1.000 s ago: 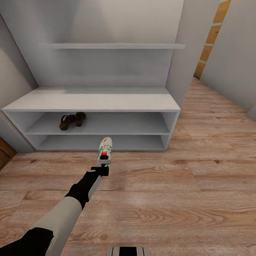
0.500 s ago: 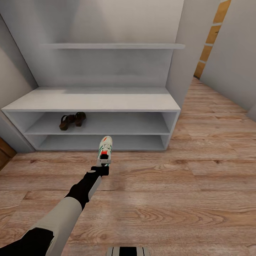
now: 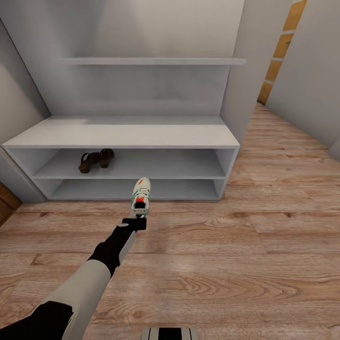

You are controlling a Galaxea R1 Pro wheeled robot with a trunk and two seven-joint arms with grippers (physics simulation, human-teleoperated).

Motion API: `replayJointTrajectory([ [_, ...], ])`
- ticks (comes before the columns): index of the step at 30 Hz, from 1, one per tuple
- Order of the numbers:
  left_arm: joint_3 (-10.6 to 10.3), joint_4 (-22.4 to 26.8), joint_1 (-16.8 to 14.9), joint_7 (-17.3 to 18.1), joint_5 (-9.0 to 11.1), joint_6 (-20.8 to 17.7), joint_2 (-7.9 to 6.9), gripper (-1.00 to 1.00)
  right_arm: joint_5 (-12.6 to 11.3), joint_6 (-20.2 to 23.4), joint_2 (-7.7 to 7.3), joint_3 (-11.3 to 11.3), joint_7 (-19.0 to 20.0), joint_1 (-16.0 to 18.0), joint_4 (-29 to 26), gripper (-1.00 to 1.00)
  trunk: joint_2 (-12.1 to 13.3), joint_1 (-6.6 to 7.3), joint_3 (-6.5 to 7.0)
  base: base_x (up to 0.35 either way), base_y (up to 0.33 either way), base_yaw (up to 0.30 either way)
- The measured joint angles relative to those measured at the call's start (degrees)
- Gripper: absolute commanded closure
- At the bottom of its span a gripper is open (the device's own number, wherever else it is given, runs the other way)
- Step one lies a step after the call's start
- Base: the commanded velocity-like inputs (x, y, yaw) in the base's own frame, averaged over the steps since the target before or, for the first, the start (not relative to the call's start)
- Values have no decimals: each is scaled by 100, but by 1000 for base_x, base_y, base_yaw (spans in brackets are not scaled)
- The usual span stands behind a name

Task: Pick up the two gym shoes and the two sandals from the corridor floor and place them onto the hallstand (shoe rack) in the corridor, making sure they are on the rack and not on the floor. Arrange them so the two gym shoes are next to each other and the two sandals are next to each other.

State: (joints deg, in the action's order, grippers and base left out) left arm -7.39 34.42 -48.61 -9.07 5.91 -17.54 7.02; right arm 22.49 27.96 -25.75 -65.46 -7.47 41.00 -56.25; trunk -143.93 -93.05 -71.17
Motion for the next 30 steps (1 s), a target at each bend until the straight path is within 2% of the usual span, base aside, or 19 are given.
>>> replayJointTrajectory([
  [3,-2,97,-5,9,0,-95,16,100,1,3,0,0,0,0,1,100,0,0,0,0,0,0],
  [4,-5,208,-5,9,10,-416,18,100,0,1,0,0,0,0,2,100,0,0,0,0,0,0],
  [12,-6,283,-27,10,13,-523,22,100,1,-1,0,0,0,0,0,100,0,0,0,0,0,0],
  [18,-10,454,-128,9,18,-871,22,100,0,3,0,2,0,0,1,100,0,0,0,0,0,0],
  [24,-6,641,-161,9,7,-966,15,100,-1,2,0,3,0,0,1,100,0,0,1,0,0,0],
  [30,-13,888,-295,18,30,-1421,17,100,0,1,0,2,0,0,4,100,0,0,0,0,0,0],
])
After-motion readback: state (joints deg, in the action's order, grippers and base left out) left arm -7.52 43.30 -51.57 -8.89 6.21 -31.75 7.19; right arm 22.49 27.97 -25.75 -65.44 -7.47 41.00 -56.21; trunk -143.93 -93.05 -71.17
